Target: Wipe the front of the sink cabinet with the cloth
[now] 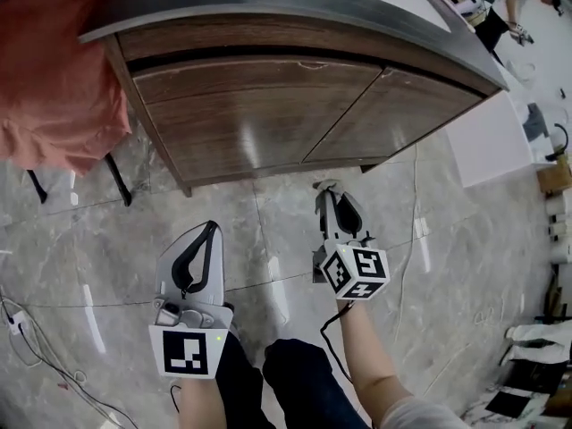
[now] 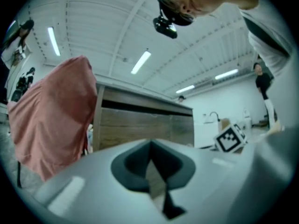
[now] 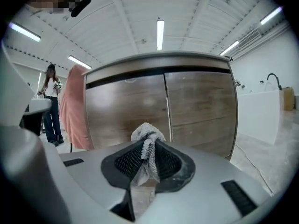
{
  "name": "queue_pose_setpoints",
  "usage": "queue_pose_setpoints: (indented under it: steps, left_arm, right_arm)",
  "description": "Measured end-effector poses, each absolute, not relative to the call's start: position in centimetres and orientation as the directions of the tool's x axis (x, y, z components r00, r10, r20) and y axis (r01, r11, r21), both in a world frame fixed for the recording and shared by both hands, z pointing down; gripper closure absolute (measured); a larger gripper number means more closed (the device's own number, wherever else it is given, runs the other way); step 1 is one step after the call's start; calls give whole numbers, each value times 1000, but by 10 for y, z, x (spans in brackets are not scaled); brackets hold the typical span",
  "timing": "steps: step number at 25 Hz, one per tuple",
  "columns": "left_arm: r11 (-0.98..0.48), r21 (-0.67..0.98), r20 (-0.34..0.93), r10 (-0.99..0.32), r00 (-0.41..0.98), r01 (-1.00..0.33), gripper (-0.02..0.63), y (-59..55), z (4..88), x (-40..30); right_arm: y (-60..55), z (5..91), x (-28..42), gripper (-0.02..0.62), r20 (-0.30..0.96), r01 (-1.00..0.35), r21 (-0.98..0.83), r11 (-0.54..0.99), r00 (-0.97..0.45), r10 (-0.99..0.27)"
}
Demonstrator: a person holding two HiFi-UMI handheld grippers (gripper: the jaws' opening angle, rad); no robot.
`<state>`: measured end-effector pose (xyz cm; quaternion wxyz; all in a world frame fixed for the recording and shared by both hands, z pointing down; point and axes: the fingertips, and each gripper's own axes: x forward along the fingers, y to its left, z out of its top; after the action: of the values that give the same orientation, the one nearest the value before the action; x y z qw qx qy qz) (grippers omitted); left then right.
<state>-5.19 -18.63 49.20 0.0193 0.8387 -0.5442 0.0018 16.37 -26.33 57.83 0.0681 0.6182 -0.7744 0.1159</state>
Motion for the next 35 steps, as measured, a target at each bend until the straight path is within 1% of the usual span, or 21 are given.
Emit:
queue_pose_setpoints:
  steps: [2,6,10,14,18,23,26,29,35]
  left_arm:
    - [-420,36,38,-906,421,-907,600,-178,473,-51]
    - [-453,-10,63,-890,452,-891,600,-166,418,-52]
    - [-439,18,42,-897,439,-898,600,-157,349,-57]
    - [-413,54,20,-910,415,-909,598,-148,283,-61]
    - [-414,27,-3,-910,415,-910,600,-134,220,-59]
    - [-410,18,-23,-912,409,-912,598,-114,153,-54]
    - [-401,1,-23,-916,401,-916,598,-101,122,-49]
    - [-383,19,-30,-924,382,-924,600,-86,98,-47]
    - [-376,0,-41,-926,375,-927,600,-56,63,-36]
  right_arm:
    - [-252,550,161,528,243,-969,-108,221,-241,-940]
    - [-230,488,155,528,239,-962,-114,248,-268,-933]
    - [-209,421,154,528,252,-960,-101,260,-278,-927]
    - [-191,348,154,528,251,-957,-43,287,-288,-924]
    - [-175,277,158,527,232,-954,-46,297,-299,-926]
    - [-156,201,163,526,203,-947,-3,321,-315,-927]
    - [-143,163,165,526,183,-940,4,341,-334,-924]
    - [-127,133,170,526,171,-934,9,358,-351,-920]
    - [-95,92,182,527,150,-925,12,379,-373,-916]
